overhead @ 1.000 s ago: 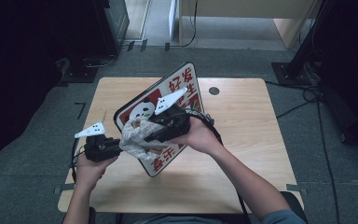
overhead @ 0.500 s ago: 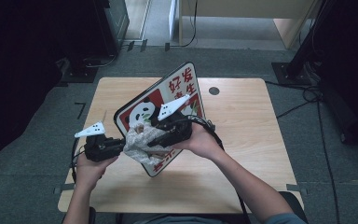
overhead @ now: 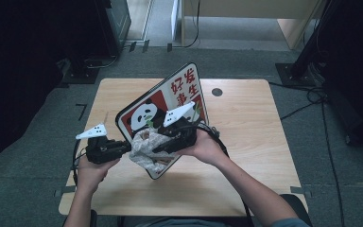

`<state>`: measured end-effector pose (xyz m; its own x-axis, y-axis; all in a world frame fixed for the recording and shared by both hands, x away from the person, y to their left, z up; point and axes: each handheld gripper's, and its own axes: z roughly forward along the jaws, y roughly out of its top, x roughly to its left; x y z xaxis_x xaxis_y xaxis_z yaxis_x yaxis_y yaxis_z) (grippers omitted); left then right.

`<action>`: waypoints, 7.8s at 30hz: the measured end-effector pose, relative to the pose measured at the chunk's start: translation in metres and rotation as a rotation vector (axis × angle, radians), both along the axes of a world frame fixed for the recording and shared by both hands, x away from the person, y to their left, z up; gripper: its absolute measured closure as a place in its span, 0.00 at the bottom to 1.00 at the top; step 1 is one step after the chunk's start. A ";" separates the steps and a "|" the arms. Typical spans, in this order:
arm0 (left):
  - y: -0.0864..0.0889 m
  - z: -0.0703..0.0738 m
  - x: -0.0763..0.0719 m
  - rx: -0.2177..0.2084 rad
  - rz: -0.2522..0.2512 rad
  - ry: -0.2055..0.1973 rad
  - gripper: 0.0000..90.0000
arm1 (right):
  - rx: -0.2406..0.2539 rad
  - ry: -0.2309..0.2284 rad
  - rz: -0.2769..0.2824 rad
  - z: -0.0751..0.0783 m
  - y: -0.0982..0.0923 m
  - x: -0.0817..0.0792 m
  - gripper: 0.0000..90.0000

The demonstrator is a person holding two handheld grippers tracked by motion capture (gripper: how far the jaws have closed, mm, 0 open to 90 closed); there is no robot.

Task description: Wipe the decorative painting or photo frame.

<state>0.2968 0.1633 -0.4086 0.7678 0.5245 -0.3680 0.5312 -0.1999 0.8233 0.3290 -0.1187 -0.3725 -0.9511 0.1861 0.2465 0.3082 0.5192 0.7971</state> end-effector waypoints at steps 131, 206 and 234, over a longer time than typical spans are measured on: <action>0.036 -0.011 -0.011 -0.017 0.121 0.004 0.62 | -0.004 0.002 0.110 0.095 0.065 -0.017 0.72; 0.042 -0.012 -0.015 -0.017 0.127 -0.022 0.60 | -0.071 0.053 0.068 0.062 0.070 -0.008 0.71; 0.043 -0.012 -0.015 -0.014 0.125 -0.027 0.60 | -0.079 0.069 0.061 0.027 0.061 -0.016 0.71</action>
<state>0.2819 0.2061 -0.4206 0.7064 0.6118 -0.3559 0.5288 -0.1220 0.8399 0.3132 -0.0576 -0.3451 -0.9427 0.1495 0.2984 0.3264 0.5992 0.7310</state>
